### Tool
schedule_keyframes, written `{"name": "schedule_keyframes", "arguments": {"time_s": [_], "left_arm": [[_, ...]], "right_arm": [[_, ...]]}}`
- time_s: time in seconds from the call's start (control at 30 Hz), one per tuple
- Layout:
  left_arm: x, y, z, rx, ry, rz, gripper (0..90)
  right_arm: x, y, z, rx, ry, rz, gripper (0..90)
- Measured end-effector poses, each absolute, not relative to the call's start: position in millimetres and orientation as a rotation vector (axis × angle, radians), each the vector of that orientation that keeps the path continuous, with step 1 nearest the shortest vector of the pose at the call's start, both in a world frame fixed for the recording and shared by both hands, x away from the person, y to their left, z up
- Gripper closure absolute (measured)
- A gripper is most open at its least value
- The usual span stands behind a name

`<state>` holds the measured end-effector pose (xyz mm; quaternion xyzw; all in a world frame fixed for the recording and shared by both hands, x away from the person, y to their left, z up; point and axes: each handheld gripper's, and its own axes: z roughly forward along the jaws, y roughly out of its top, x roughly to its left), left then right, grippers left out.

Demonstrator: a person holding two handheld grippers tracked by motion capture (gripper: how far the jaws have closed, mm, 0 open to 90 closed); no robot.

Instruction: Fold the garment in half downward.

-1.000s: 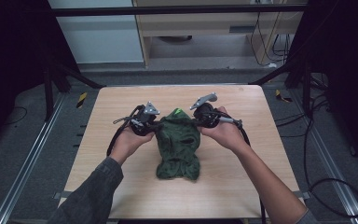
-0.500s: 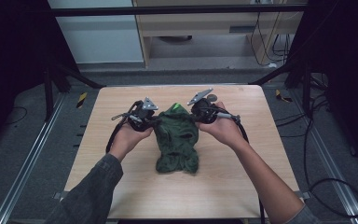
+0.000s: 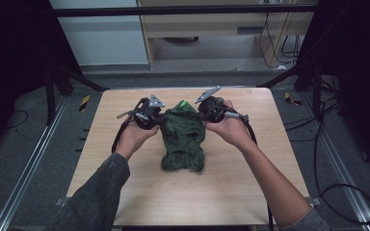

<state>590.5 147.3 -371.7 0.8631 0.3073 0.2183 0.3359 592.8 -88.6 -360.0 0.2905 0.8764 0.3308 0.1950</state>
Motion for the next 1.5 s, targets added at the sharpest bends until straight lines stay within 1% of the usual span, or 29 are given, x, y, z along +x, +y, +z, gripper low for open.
{"name": "schedule_keyframes", "arguments": {"time_s": [0.3, 0.57, 1.2, 1.5], "left_arm": [[595, 149, -371, 2.237, 0.815, 0.575, 82.6], [592, 151, -380, 2.245, 0.817, 0.574, 82.5], [563, 151, -402, 2.257, 0.766, 0.595, 82.0], [555, 152, -413, 2.266, 0.76, 0.581, 81.6]], "right_arm": [[599, -83, -358, 0.815, 2.424, 0.932, 86.0], [595, -79, -364, 0.786, 2.423, 0.925, 85.9], [561, -79, -389, 0.704, 2.427, 0.933, 85.7], [549, -80, -401, 0.691, 2.421, 0.946, 85.6]]}}
